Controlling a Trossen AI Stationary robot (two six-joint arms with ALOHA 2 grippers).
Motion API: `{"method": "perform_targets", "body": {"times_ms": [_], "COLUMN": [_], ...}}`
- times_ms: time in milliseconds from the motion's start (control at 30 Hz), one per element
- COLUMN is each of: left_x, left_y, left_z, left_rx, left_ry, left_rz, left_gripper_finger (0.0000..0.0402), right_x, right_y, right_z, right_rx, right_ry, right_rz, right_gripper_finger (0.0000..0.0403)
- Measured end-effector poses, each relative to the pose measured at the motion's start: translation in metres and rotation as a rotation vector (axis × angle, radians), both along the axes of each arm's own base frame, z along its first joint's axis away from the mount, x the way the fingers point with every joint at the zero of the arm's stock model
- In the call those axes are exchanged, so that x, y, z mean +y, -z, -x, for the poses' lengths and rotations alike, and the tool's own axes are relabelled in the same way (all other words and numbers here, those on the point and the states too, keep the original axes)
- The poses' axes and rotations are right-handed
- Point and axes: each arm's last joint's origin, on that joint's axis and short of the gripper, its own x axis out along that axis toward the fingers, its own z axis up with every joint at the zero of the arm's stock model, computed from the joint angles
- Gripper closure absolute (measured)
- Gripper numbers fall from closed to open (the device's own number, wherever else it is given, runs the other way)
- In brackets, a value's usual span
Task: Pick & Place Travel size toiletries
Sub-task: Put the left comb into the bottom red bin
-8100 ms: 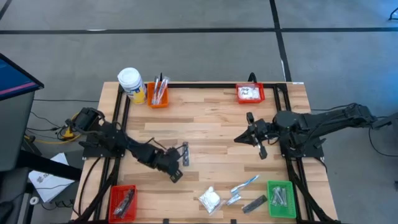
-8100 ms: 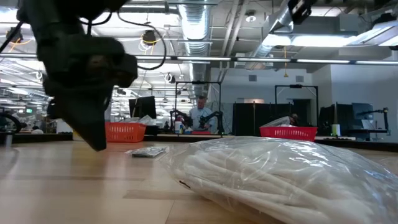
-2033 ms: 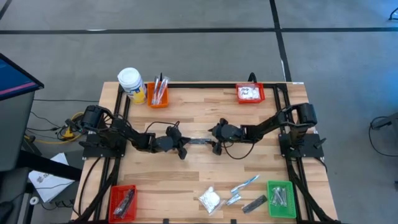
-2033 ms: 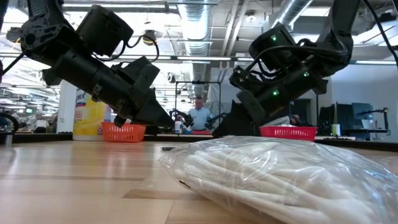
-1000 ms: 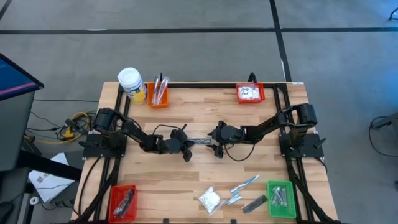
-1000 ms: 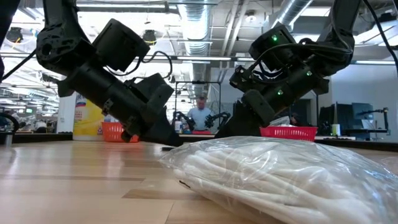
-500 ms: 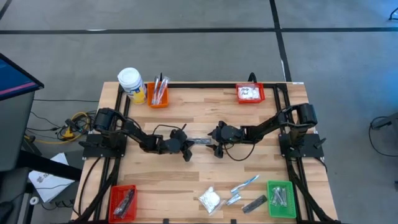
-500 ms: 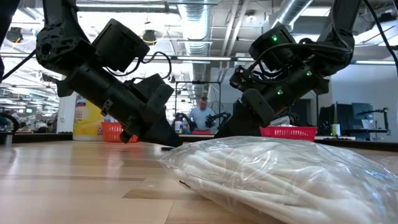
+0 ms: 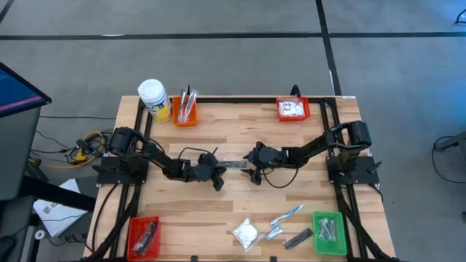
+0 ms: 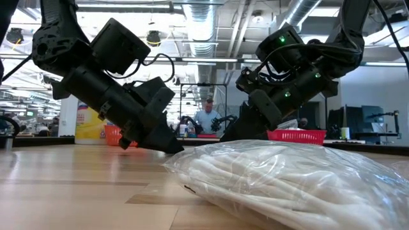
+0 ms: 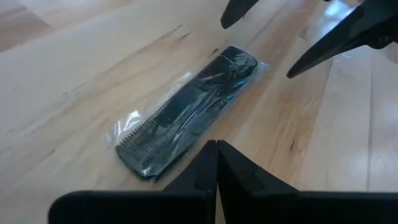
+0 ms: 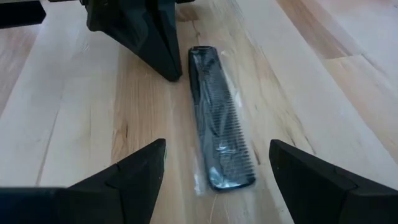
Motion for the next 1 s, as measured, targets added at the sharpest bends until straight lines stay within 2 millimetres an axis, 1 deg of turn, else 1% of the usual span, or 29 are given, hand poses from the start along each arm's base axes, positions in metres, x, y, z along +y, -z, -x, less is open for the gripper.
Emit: {"method": "perform_targets", "body": {"times_ms": [200, 333, 400, 567, 700, 1000], "left_x": [0.003, -0.003, -0.004, -0.001, 0.001, 0.009], "left_y": [0.002, -0.001, -0.001, -0.002, -0.003, -0.002], "left_z": [0.002, 0.002, 0.002, 0.0, 0.0, -0.001], "left_rx": [0.005, -0.016, -0.025, -0.036, -0.051, -0.045], "left_ry": [-0.014, 0.032, 0.033, 0.022, -0.011, -0.045], "left_rz": [0.003, -0.059, -0.06, -0.064, -0.082, -0.067], "left_gripper_finger": [0.0401, 0.0402, 0.0402, 0.0402, 0.0402, 0.0402], "right_x": [0.0, -0.003, -0.007, -0.016, -0.016, -0.016], "right_y": [0.0, -0.001, -0.001, -0.001, -0.001, -0.002], "right_z": [0.0, -0.001, -0.001, 0.0, -0.001, -0.001], "right_rx": [0.0, -0.013, -0.018, -0.02, -0.025, -0.029], "right_ry": [-0.01, 0.011, 0.028, 0.066, 0.066, 0.064], "right_rz": [-0.014, -0.023, -0.031, -0.044, -0.048, -0.05], "right_gripper_finger": [0.0124, 0.0124, 0.0124, 0.0124, 0.0124, 0.0124]}}
